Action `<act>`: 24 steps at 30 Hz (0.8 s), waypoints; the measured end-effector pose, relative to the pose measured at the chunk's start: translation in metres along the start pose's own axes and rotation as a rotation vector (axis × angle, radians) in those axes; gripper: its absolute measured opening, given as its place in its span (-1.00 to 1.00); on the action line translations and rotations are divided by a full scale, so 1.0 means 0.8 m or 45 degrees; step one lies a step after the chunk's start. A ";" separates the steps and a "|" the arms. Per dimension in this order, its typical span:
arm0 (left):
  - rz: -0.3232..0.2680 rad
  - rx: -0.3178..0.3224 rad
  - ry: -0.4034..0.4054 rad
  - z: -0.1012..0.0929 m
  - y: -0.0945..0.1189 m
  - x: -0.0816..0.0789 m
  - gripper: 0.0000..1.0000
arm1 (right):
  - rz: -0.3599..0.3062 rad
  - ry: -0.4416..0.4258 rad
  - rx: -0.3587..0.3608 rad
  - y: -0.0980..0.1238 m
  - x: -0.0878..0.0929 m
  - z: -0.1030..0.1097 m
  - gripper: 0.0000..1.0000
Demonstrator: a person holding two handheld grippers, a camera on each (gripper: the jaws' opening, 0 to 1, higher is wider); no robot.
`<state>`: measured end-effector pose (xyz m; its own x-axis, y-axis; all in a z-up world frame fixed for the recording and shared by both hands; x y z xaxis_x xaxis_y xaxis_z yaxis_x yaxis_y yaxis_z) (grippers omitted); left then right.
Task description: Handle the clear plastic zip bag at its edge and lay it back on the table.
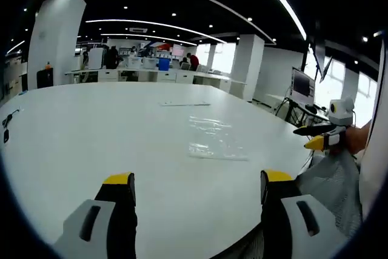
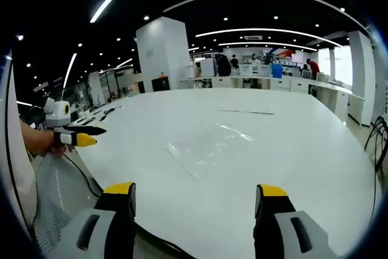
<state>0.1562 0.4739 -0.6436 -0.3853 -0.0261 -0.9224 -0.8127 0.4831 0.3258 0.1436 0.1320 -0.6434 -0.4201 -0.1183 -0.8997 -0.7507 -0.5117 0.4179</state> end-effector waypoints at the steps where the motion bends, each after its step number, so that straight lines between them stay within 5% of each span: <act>1: 0.000 0.000 0.000 0.000 0.000 0.000 0.69 | 0.000 0.000 0.001 0.000 0.000 -0.001 0.60; 24: 0.011 0.001 0.002 0.001 -0.001 0.002 0.66 | 0.012 0.001 -0.005 -0.002 0.004 -0.003 0.59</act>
<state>0.1565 0.4745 -0.6454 -0.3935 -0.0234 -0.9190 -0.8089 0.4840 0.3340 0.1446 0.1300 -0.6473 -0.4269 -0.1242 -0.8957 -0.7447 -0.5137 0.4262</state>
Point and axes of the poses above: the point that each gripper's makers call its tool centre point, and the gripper's own axes: y roughly backward along the fingers, z roughly to its left, x roughly out of its underside, the point moved 6 cm from there along y, roughly backward along the fingers, and after that the axes turned 1 degree about -z, right-handed, at the moved point
